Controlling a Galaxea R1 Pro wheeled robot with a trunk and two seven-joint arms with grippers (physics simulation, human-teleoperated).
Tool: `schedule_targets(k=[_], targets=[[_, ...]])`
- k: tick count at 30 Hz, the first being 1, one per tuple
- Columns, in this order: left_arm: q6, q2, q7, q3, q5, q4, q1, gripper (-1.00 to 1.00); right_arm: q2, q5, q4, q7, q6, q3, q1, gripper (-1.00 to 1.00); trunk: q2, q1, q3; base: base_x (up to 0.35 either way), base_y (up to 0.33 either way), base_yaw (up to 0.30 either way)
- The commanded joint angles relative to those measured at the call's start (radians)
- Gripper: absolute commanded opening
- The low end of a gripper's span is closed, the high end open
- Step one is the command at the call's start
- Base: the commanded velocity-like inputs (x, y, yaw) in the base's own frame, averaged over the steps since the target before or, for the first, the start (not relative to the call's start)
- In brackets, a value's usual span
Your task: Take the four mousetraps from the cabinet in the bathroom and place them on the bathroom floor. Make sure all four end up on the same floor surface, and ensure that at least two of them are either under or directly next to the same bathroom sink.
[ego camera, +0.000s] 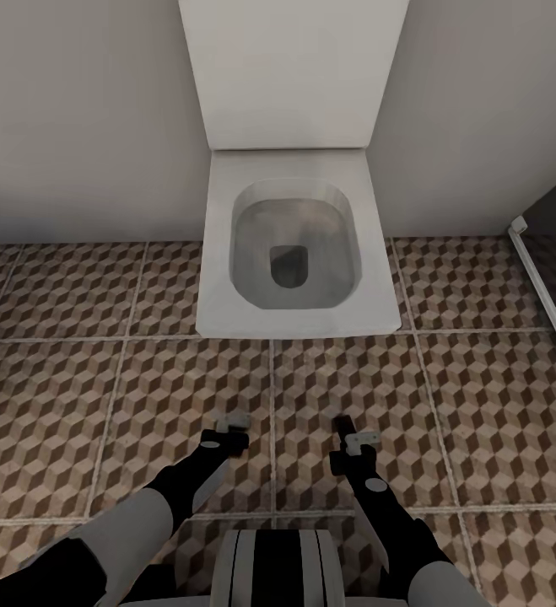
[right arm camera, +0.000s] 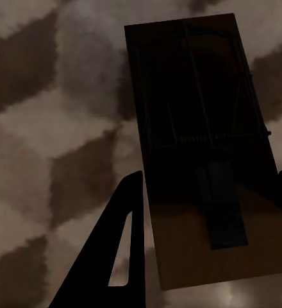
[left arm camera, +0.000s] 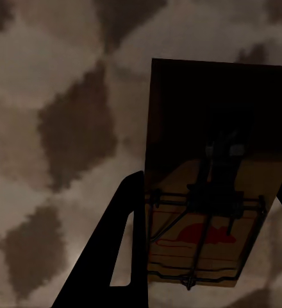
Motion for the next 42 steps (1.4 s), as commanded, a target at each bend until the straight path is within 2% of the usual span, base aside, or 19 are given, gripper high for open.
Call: schedule_targets(k=[1,9,13,33,42], targets=[[0.004,0.001,0.01,-0.009,0.006,-0.002,-0.001,-1.0,0.0,0.002,-0.002,-0.006,0.007,0.004,0.0,-1.0,0.0,0.0,0.0,0.0,0.0,0.0],[0.004,0.001,0.01,-0.009,0.006,-0.001,-0.001,-1.0,0.0,0.002,-0.002,-0.006,0.007,0.004,0.0,-1.0,0.0,0.0,0.0,0.0,0.0,0.0],[0.001,0.001,0.01,-0.009,0.006,-0.001,-0.001,-1.0,0.0,0.002,-0.002,-0.006,0.007,0.004,0.0,-1.0,-0.001,0.002,-0.016,0.0,0.0,0.0],[-0.002,0.001,0.01,-0.009,0.006,-0.001,-0.001,-1.0,0.0,0.002,-0.002,-0.006,0.006,0.004,0.0,-1.0,-0.001,0.002,-0.016,0.002,0.001,0.0],[-0.001,0.001,0.01,-0.009,0.006,-0.001,-0.001,-1.0,0.0,0.002,-0.002,-0.006,0.005,0.004,0.0,-1.0,-0.001,0.002,-0.016,0.117,0.106,0.0]])
